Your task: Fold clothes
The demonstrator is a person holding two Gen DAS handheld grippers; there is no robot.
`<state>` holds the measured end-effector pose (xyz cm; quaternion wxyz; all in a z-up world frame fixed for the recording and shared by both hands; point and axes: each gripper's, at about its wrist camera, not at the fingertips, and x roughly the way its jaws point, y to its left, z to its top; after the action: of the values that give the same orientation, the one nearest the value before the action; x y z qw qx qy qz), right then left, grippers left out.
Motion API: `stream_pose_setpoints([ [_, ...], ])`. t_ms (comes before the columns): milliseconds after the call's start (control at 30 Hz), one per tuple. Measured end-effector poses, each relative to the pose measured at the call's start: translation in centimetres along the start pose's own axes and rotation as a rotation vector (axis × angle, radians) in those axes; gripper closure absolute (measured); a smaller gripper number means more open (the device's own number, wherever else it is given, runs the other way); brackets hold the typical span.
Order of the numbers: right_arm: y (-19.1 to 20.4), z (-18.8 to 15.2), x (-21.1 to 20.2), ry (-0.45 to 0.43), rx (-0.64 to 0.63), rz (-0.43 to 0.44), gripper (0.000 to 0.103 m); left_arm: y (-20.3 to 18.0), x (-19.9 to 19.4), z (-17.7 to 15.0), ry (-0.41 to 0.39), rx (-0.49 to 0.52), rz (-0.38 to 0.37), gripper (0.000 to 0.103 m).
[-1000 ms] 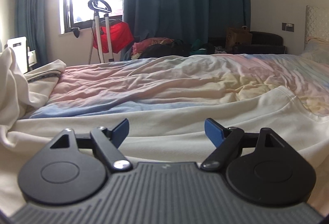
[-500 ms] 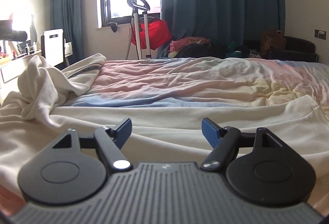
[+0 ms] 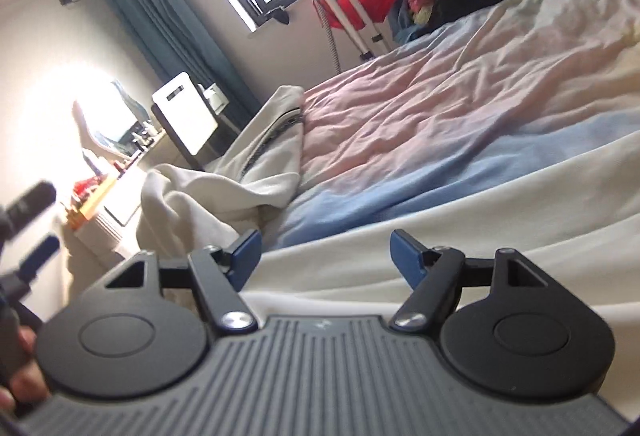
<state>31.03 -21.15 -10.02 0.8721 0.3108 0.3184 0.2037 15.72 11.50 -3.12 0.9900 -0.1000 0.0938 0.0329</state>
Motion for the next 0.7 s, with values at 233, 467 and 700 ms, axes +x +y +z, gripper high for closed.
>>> stream_pose_setpoints([
  [233,0.6,1.2,16.5,0.161,0.364,0.164,0.029,5.4,3.2,-1.1,0.043,-0.174,0.043,0.002],
  [467,0.1,1.0,22.8,0.039,0.547,0.129,0.076,8.8,6.8,-3.5,0.072,-0.333,0.043,0.002],
  [700,1.4,6.4,16.8,-0.200,0.317,-0.041,0.091,8.8,7.3,-4.5,0.100,-0.369,-0.020,0.002],
])
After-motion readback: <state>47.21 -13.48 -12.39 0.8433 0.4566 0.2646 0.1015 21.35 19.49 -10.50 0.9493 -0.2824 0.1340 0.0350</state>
